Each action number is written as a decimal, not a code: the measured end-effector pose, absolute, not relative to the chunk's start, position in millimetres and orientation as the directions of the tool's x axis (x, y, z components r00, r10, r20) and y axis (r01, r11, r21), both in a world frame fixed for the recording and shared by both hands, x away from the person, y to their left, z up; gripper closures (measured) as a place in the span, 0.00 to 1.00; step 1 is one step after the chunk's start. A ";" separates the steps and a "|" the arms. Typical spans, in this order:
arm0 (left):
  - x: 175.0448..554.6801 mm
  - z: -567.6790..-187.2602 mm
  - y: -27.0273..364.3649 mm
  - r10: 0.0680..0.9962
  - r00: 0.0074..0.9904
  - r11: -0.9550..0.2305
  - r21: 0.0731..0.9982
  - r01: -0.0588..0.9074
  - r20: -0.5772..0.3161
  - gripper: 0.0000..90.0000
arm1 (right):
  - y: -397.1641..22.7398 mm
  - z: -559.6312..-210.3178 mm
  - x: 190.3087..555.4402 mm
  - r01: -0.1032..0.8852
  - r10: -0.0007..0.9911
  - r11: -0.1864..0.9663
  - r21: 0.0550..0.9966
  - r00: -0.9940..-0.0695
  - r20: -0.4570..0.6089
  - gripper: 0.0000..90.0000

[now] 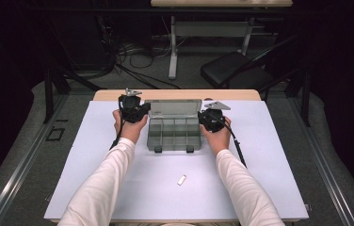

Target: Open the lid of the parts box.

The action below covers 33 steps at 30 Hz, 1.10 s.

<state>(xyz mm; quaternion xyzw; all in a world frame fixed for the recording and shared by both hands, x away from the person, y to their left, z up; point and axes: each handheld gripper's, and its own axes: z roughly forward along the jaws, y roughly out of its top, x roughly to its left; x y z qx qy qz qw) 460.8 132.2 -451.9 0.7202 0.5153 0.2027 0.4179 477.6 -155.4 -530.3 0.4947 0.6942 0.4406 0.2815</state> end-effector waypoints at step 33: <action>447.8 -487.7 134.4 0.896 0.407 -0.126 0.779 0.615 -0.176 0.64 | -152.5 -529.7 476.0 0.445 0.936 0.112 0.888 -0.347 0.055 0.95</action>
